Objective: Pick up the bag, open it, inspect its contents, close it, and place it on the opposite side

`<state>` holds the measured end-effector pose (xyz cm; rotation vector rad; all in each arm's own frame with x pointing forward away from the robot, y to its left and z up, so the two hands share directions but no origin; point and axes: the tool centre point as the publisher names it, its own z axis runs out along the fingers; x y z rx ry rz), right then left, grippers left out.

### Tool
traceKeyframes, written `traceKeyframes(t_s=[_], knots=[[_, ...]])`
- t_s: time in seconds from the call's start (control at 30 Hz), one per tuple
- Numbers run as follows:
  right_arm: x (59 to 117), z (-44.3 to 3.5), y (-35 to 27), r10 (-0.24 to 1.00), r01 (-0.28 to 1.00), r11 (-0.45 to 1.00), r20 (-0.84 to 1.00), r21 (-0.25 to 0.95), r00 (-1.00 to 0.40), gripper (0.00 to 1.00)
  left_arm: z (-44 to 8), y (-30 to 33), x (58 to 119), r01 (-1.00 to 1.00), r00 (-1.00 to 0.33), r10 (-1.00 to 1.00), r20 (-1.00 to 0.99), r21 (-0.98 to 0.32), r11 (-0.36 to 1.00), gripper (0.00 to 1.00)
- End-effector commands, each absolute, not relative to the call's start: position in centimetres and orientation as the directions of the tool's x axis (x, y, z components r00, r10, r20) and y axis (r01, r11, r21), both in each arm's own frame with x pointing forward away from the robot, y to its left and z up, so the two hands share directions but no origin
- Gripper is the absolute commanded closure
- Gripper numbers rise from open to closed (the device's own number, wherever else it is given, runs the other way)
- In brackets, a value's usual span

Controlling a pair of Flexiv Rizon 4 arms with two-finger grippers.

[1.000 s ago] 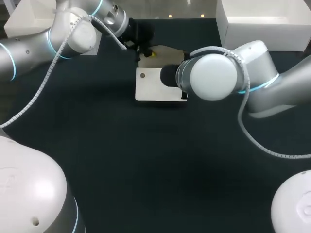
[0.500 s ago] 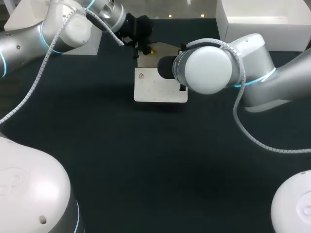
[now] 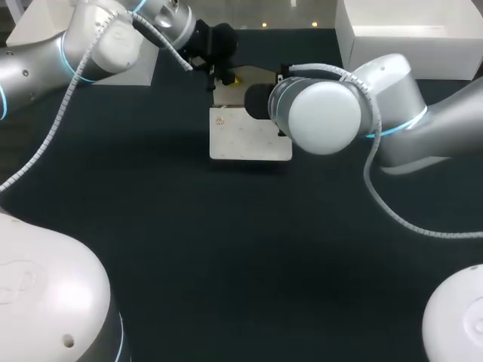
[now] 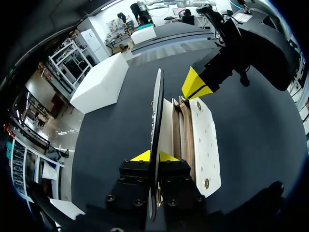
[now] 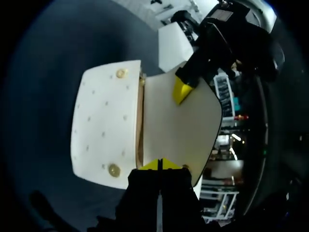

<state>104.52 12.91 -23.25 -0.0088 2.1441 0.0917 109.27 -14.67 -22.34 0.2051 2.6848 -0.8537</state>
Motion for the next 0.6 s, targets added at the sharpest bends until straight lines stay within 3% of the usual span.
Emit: traceKeyframes(t_s=[0.03,0.6], knots=[[105.6,-24.0,13.4,0.031,-0.037,0.997,-0.841,0.061,-0.540,1.00,-21.3,-14.6,108.7,0.211,-0.947,0.034,-0.321,-0.536,0.817,1.00],[107.0,-25.8,13.8,0.021,-0.041,0.998,-0.825,0.053,-0.565,1.00,-20.5,-13.9,108.4,0.122,-0.969,-0.028,-0.247,-0.572,0.811,1.00]])
